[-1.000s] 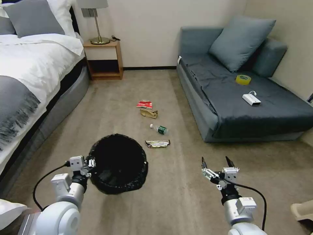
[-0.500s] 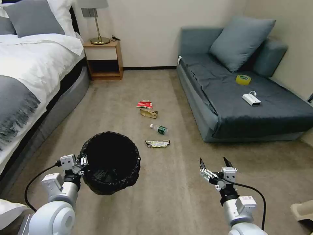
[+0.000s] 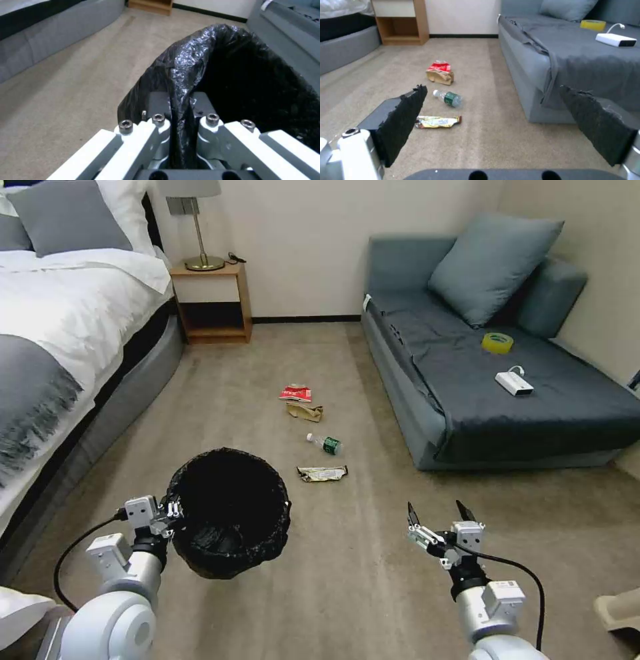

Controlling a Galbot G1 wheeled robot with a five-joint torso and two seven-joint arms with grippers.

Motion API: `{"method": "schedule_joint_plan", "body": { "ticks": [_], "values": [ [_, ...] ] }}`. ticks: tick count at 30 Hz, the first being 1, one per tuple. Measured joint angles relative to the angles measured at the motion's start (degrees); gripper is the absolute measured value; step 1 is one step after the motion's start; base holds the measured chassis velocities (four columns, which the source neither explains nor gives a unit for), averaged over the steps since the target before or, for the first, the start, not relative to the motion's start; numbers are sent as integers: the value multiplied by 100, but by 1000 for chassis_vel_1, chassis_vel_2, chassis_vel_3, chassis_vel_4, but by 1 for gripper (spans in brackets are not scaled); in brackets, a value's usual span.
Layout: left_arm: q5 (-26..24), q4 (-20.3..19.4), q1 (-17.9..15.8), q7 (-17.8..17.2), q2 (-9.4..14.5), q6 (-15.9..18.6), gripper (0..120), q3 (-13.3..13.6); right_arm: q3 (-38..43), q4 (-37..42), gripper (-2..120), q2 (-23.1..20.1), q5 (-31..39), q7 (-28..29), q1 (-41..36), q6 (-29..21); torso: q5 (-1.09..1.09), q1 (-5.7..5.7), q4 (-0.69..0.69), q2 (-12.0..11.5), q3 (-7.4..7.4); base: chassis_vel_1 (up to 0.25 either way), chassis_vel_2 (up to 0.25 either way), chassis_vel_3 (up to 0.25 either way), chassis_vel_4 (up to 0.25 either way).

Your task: Pick up the trash bin, then pick up the garbage on the floor and place it into the trash bin.

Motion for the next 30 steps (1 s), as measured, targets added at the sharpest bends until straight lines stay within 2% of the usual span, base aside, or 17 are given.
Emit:
{"method": "schedule_joint_plan", "body": {
  "ticks": [21, 30],
  "values": [
    [-223, 119, -41, 83, -6, -19, 6, -553, -29, -61, 100, 14, -26, -157, 21, 95, 0, 0, 0, 0, 0, 0, 0, 0, 0],
    [-322, 190, -78, 124, 58, -20, 6, -793, -70, -88, 100, 30, -57, -184, 24, 130, 0, 0, 0, 0, 0, -116, 111, 117, -119]
  ]
}}
